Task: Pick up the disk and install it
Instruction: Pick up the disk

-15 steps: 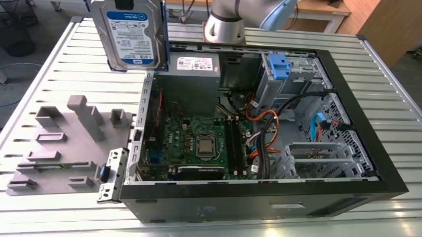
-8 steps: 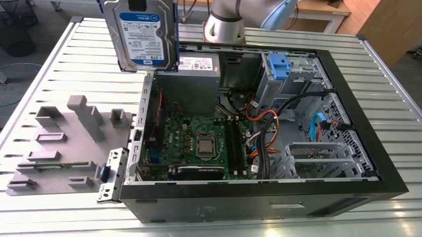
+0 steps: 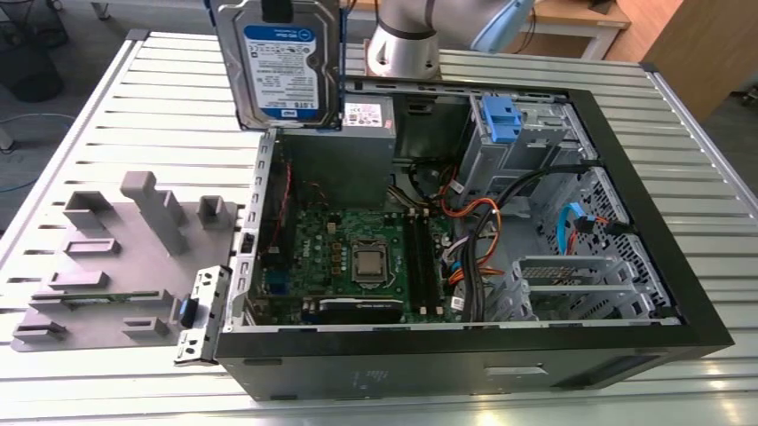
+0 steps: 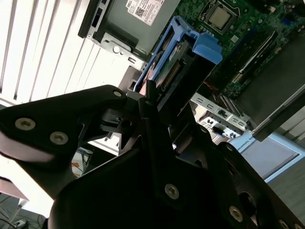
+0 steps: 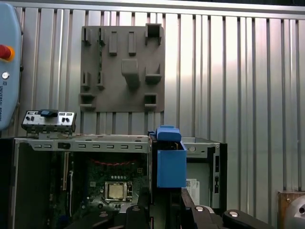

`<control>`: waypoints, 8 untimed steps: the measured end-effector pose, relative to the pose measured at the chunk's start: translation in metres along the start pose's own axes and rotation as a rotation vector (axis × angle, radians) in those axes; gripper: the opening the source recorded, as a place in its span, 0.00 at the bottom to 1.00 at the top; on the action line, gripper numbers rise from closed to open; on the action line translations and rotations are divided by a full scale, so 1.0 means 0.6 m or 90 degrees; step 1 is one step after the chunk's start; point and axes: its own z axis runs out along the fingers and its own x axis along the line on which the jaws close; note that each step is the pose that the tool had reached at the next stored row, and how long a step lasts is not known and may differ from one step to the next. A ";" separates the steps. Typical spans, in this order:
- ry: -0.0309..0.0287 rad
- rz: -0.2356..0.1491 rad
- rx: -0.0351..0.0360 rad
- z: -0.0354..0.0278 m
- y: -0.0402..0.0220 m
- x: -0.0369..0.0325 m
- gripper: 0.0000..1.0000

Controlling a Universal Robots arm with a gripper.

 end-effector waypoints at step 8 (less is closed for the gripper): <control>0.0000 0.000 0.0000 -0.001 -0.044 0.000 0.35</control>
